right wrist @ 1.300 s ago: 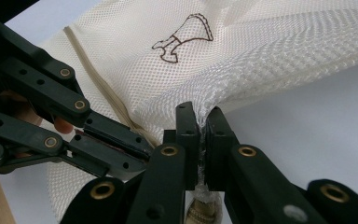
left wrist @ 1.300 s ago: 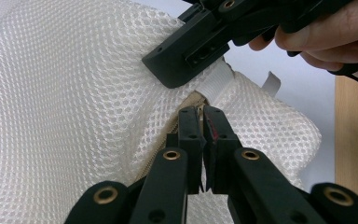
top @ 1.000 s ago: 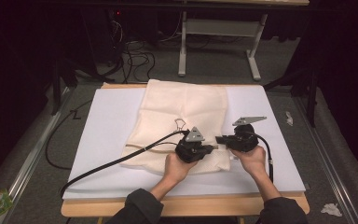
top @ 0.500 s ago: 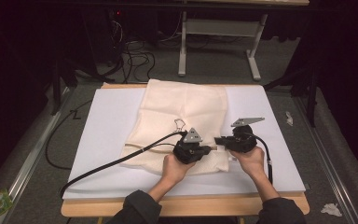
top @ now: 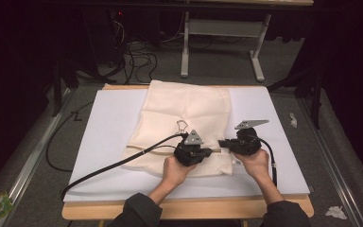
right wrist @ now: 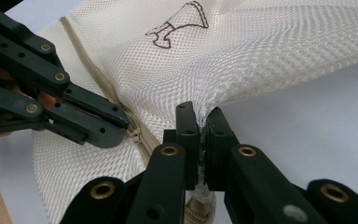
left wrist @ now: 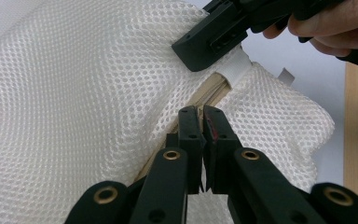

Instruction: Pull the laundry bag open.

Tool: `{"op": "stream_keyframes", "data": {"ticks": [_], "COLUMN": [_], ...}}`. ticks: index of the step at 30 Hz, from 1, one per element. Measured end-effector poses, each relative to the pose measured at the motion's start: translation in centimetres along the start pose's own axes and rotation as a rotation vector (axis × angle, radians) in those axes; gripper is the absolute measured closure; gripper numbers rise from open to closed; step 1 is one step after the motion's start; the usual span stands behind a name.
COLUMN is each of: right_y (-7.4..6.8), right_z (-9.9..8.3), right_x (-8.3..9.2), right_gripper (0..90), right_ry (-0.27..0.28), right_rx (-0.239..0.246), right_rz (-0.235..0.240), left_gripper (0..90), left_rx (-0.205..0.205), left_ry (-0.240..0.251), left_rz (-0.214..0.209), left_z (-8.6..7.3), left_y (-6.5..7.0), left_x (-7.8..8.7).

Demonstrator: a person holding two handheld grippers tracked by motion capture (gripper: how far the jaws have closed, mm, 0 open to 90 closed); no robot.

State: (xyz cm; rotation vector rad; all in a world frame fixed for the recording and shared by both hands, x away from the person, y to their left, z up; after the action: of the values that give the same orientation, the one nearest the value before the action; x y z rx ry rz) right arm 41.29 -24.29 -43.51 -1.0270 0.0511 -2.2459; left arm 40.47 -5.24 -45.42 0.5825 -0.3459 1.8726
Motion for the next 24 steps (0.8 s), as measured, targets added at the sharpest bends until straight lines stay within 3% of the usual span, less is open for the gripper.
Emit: {"op": "stream_keyframes", "data": {"ticks": [12,16,24], "right_y": [0.2,0.3,0.4], "right_z": [-0.2,-0.2,-0.2], "right_x": [0.0,0.1,0.2], "right_gripper": [88.5,88.4,88.5], "right_ry": [-0.002,-0.002,-0.003], "right_rx": [-0.003,-0.002,-0.002], "right_rz": [0.005,0.003,-0.002], "left_gripper": [87.1,87.1,87.1], "left_rx": [0.0,0.024,0.003], "left_ry": [-0.006,0.001,-0.013], "left_rz": [0.008,-0.002,0.024], "left_z": [-0.3,-0.3,-0.4], "left_y": [-0.2,-0.3,-0.5], "left_x": [0.4,0.6,1.3]}}
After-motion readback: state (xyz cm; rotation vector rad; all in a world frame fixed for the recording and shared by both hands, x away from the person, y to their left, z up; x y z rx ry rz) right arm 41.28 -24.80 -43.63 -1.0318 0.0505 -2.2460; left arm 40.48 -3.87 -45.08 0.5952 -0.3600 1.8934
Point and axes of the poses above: each handheld gripper's, and its own axes: x roughly backward along the jaws, z roughly out of its top, y roughly to its right, the point moved 3 cm from there along -x, roughly forward along the jaws, and after that the axes turned 7 degrees about -x, right-handed, at the moved point
